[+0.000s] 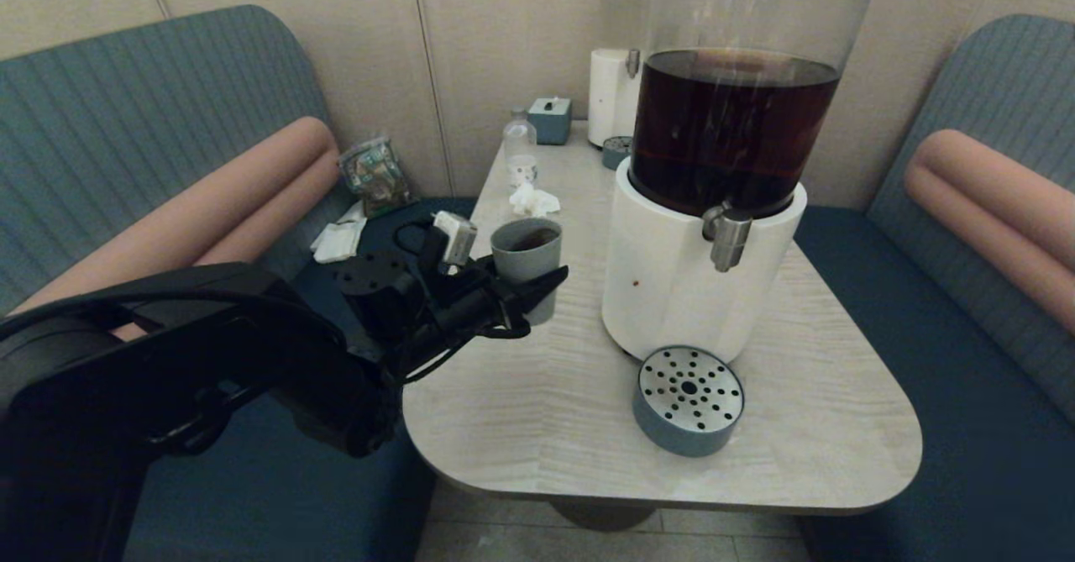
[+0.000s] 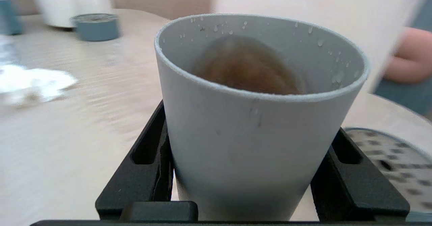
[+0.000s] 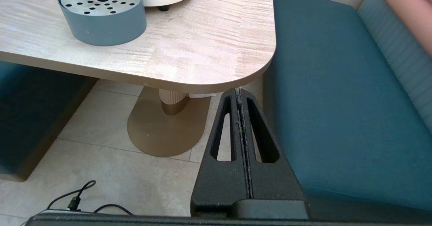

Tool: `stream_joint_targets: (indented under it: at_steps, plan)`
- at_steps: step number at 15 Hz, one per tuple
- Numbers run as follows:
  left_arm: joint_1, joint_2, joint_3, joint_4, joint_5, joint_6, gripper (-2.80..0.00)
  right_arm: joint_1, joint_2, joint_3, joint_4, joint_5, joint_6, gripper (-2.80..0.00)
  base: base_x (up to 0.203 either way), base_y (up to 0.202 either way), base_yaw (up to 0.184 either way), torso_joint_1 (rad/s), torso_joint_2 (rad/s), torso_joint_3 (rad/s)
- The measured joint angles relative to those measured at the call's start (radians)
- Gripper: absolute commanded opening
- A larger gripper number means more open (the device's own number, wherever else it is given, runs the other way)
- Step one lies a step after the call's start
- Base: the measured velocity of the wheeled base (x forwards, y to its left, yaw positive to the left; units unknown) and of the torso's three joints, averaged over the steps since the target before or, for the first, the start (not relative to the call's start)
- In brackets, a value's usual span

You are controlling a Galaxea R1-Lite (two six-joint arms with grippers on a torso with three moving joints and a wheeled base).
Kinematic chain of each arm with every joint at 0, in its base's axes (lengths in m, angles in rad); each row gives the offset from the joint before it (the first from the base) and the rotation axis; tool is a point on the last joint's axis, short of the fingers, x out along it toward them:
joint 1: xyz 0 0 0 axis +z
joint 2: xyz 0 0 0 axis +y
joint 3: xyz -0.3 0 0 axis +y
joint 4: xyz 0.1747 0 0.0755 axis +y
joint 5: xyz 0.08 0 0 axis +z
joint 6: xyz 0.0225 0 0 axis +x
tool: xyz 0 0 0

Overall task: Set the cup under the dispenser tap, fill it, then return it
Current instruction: Place the cup next to the water dispenser

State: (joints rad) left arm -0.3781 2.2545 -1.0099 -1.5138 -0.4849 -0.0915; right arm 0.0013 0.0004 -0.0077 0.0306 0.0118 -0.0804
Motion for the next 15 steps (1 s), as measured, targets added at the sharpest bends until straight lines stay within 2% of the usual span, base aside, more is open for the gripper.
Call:
stream_joint_targets:
  at_steps: [6, 15]
  plan:
    - [0.056, 0.074, -0.112, 0.0, 0.007, -0.013, -2.8, 0.0, 0.0, 0.0, 0.0, 0.0, 0.0, -2.8, 0.0, 0.0, 0.0, 0.0, 0.0, 0.0]
    - [0.099, 0.232, -0.293, 0.005, 0.009, -0.015, -2.8, 0.0, 0.0, 0.0, 0.0, 0.0, 0.0, -2.8, 0.0, 0.0, 0.0, 0.0, 0.0, 0.0]
